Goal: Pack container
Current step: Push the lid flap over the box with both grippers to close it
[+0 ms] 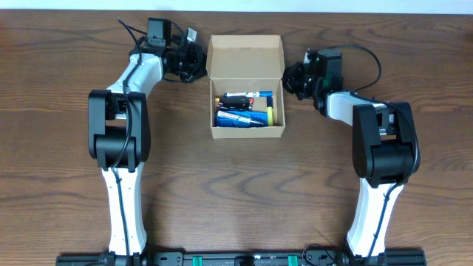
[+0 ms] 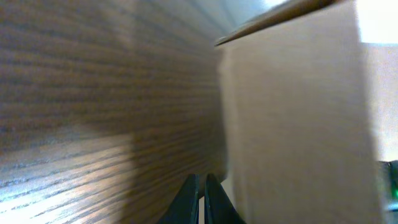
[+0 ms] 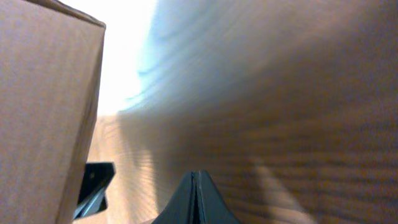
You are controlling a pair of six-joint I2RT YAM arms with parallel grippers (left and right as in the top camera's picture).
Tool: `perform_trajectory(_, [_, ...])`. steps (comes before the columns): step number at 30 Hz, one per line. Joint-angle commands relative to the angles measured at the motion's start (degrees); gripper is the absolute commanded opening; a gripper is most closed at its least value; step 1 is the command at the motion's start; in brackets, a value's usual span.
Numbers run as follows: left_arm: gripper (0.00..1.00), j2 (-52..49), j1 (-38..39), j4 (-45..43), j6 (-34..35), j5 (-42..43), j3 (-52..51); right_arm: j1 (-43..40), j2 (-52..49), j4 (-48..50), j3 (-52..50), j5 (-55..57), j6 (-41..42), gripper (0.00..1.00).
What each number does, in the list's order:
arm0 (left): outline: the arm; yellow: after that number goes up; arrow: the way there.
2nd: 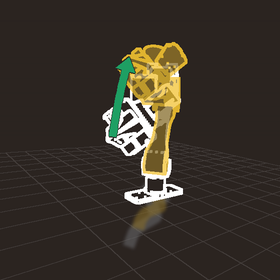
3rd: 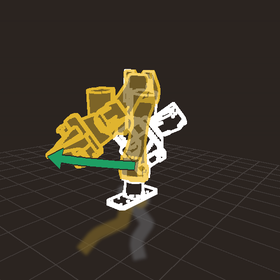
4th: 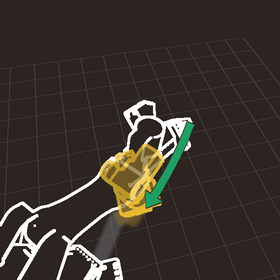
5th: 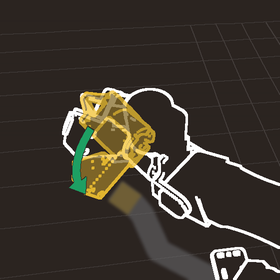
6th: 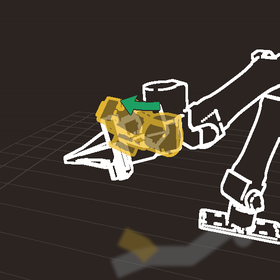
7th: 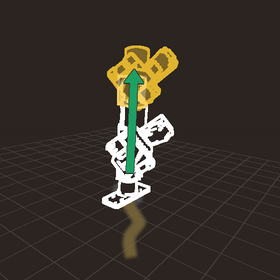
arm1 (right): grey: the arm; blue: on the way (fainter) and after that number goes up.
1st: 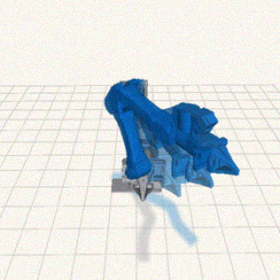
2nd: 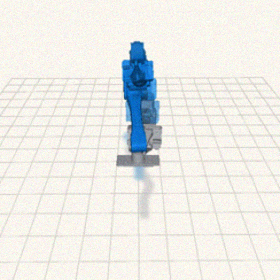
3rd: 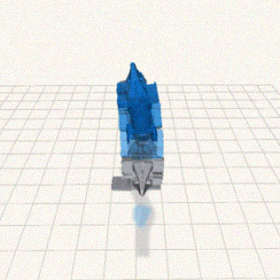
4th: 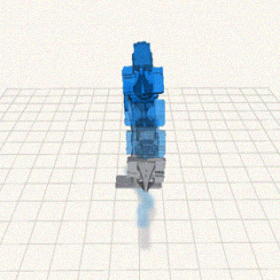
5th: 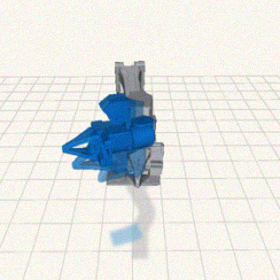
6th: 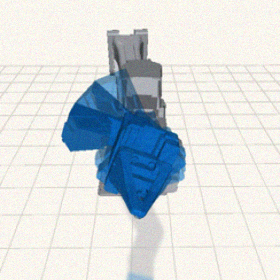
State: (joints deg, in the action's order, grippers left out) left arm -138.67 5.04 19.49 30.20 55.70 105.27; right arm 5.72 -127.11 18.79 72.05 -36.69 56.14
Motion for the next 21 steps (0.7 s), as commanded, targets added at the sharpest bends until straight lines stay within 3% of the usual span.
perform_trajectory(1, [0.06,-0.04,-0.66,-0.07,-1.09,3.78,3.26,-0.85,-0.42,2.82,1.03,-4.55,-1.36,0.01])
perform_trajectory(21, [0.06,0.07,-1.29,-0.02,-3.65,8.44,10.25,-2.43,-0.37,14.69,1.14,-9.29,-2.43,0.02])
